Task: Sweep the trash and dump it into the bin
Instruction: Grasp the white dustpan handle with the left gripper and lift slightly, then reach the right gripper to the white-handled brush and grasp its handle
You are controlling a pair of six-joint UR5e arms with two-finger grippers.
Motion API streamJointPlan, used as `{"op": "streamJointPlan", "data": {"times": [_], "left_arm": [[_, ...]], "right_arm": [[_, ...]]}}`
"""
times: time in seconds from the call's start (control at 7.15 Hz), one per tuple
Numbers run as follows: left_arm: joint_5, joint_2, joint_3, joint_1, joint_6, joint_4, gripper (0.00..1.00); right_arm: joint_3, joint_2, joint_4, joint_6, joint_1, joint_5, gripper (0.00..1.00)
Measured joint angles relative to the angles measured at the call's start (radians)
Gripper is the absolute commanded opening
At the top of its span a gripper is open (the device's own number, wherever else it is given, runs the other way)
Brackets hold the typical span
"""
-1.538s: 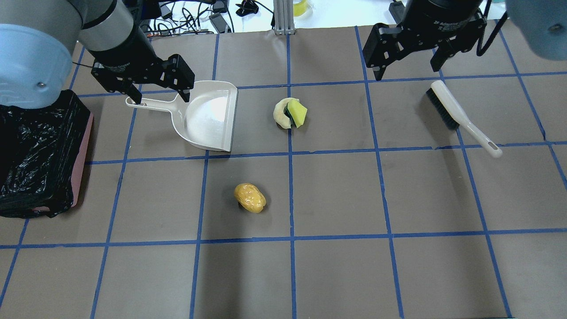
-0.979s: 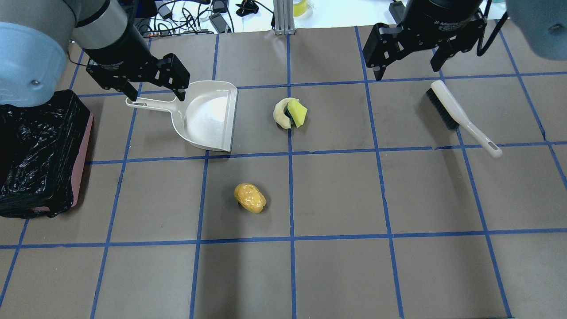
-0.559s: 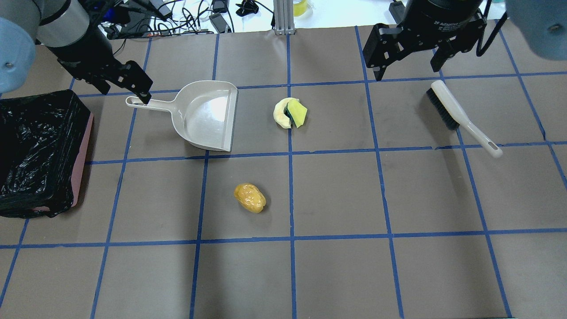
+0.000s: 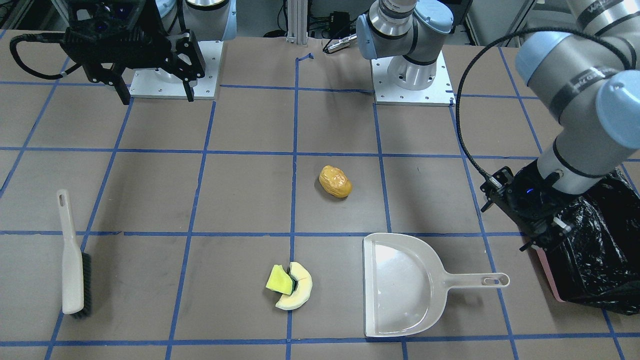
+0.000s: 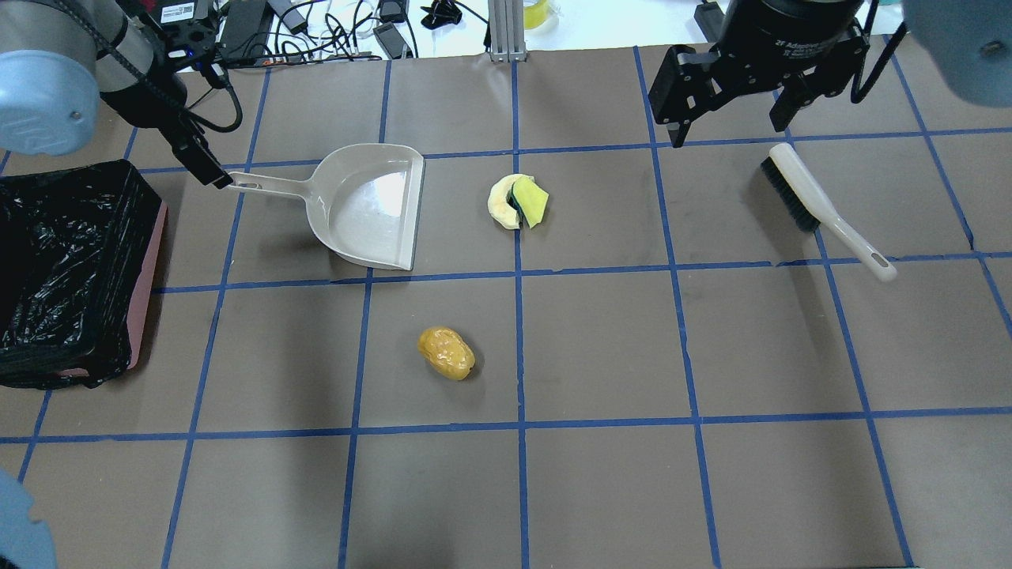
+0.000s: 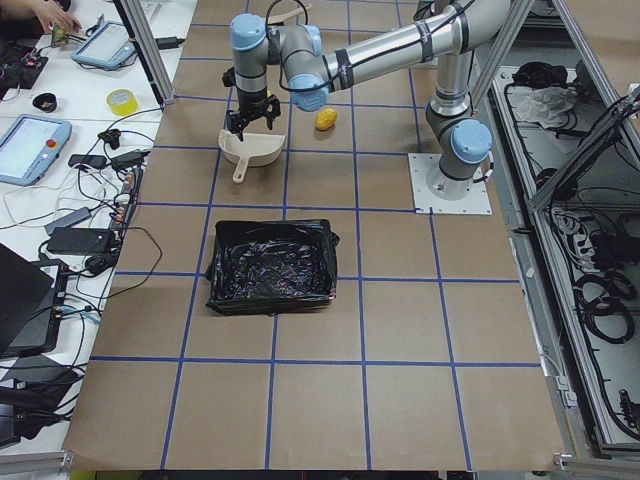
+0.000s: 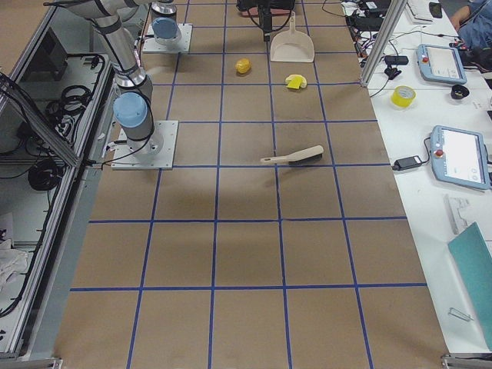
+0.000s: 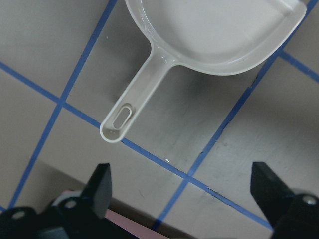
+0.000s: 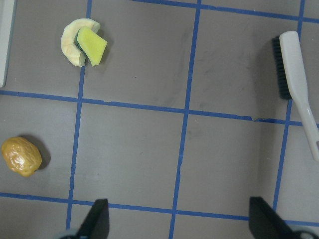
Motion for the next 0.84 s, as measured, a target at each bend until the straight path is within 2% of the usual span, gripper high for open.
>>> {"op": "streamJointPlan", "data": {"times": [0.28,0.42,0.84], "left_arm": [[0.006,-0.099,0.003,0.003,0.317,0.065,0.98],[0.007,-0.131,0.004,0.003,0.394,0.092,0.98],[0.008,-0.174,0.011,0.003,0.457,0.117,0.96]], "right_arm": [[0.001,0.000,0.011,0.000,0.000,-0.001,1.00],[0.000,0.000,0.013,0.000,0.000,-0.001,1.00],[0.003,0.047,0.006,-0.066,-0.043,0.003,0.98]]}}
